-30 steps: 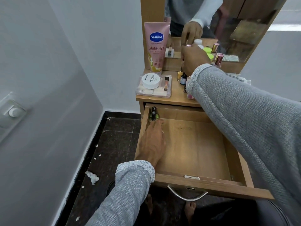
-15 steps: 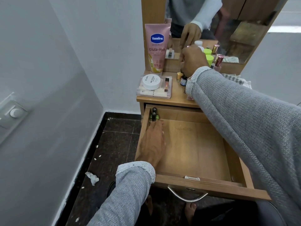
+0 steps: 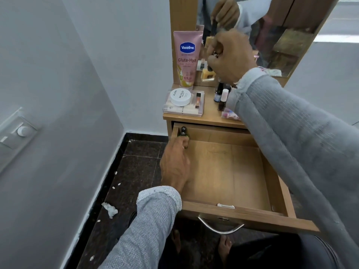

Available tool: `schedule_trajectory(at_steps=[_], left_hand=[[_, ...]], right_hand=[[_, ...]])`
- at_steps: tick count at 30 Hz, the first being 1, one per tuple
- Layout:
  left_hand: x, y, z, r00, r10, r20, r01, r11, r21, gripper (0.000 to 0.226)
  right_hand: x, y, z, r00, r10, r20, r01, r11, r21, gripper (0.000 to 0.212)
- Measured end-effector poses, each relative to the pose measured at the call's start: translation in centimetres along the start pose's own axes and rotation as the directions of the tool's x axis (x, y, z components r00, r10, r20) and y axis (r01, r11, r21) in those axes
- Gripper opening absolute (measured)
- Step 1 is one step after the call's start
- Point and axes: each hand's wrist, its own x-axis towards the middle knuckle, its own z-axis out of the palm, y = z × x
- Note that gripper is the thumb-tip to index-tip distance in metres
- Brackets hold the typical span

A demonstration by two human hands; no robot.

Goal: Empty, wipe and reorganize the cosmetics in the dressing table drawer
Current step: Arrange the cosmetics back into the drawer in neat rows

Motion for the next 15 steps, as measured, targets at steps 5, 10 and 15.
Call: schedule_trajectory(at_steps=[5,10,15], left_hand=[[0.8,-1.3,-0.4,0.984,-0.119,-0.136,0.120,0.993,-0.005,0.029],[1.0,-1.8,-0.3,0.980,-0.165,-0.108,0.151,0.980,-0.130,0.033],[0.9,-1.7,-0.3,0.978,-0.181,-0.105,0.166,0.977,-0.134,0.035]], right_hand=[[-7.5,-2.0,-0.4,0.983,0.012,0.185,-0.036,0.992,0.123,0.011],[-13.7,-1.7,4.1,0.920,0.112,0.375,-0.170,0.977,0.125,0.010],[-16.4,-0.9,8.1,0.880,0.221,0.421,-0.283,0.955,0.090,0.012]])
